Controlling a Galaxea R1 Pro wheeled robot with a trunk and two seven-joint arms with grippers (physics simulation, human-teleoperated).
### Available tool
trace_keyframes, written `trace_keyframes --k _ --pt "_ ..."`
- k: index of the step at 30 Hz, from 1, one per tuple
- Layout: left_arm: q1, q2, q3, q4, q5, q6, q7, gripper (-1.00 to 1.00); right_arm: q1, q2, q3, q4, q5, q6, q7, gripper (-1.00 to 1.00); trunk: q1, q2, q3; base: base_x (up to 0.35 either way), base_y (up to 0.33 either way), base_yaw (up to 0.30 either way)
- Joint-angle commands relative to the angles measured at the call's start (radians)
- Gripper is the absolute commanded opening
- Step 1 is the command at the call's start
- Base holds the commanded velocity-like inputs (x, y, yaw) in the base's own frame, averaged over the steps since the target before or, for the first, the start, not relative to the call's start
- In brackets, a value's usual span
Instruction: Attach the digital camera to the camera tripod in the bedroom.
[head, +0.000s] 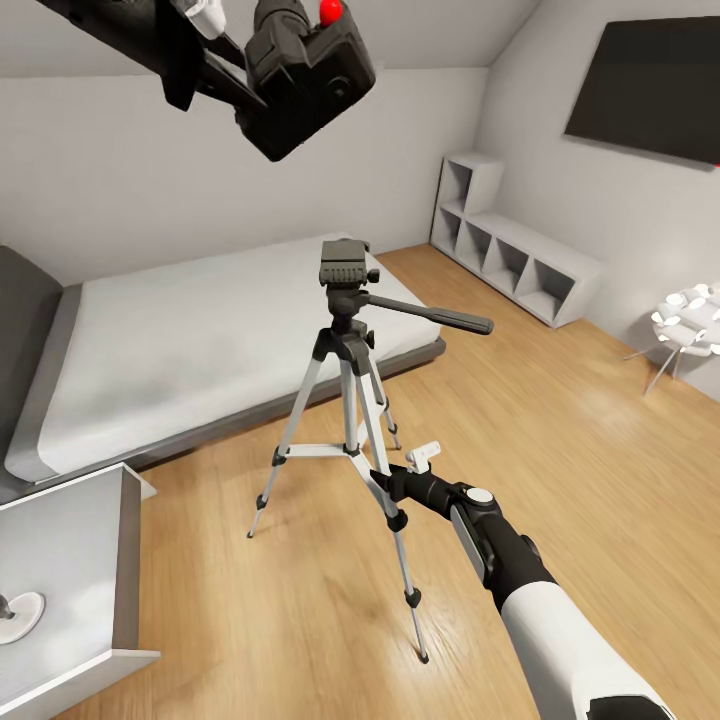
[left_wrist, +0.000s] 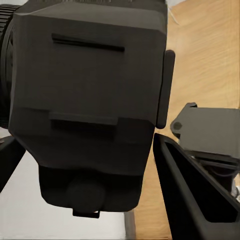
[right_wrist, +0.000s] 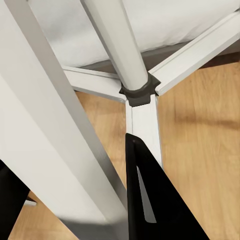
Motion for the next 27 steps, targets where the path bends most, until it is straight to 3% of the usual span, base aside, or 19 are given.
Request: trace_keyframes --k 1,10,20,21,25,27 --pt "-0.002 0.003 -0.013 -0.012 -0.024 0.007 -0.018 -1.0 0.0 0.0 -0.001 0.054 0.064 0.005 -0.031 -1.0 0.001 -0.001 -0.002 0.0 0.0 0.0" --pt "-0.002 -0.006 -0.06 -0.039 -0.123 0.0 -0.107 -1.0 0.0 0.0 -0.001 0.054 0.064 0.005 -0.031 -1.0 0.001 -0.001 -0.002 0.0 0.0 0.0" --pt "-0.001 -0.007 -0.075 -0.046 -0.133 -0.007 -0.118 -1.0 -0.001 0.0 -0.001 0.054 0.064 0.005 -0.031 -1.0 0.001 -0.001 -0.002 0.0 0.0 0.0" --pt "0.002 -0.013 -0.081 -0.04 -0.126 0.003 -0.112 -1.0 -0.001 0.001 -0.002 -0.004 0.013 0.007 -0.002 -1.0 0.001 -0.001 -0.002 0.0 0.0 0.0" --pt "0.002 -0.013 -0.104 -0.038 -0.099 0.038 -0.106 -1.0 -0.002 0.002 -0.002 -0.002 0.001 0.008 -0.01 -1.0 0.001 -0.001 -0.002 0.0 0.0 0.0" --pt "0.002 -0.014 -0.101 -0.05 -0.104 0.033 -0.108 -1.0 -0.002 0.002 -0.002 -0.001 0.001 0.009 -0.005 -1.0 0.001 -0.001 -0.002 0.0 0.0 0.0"
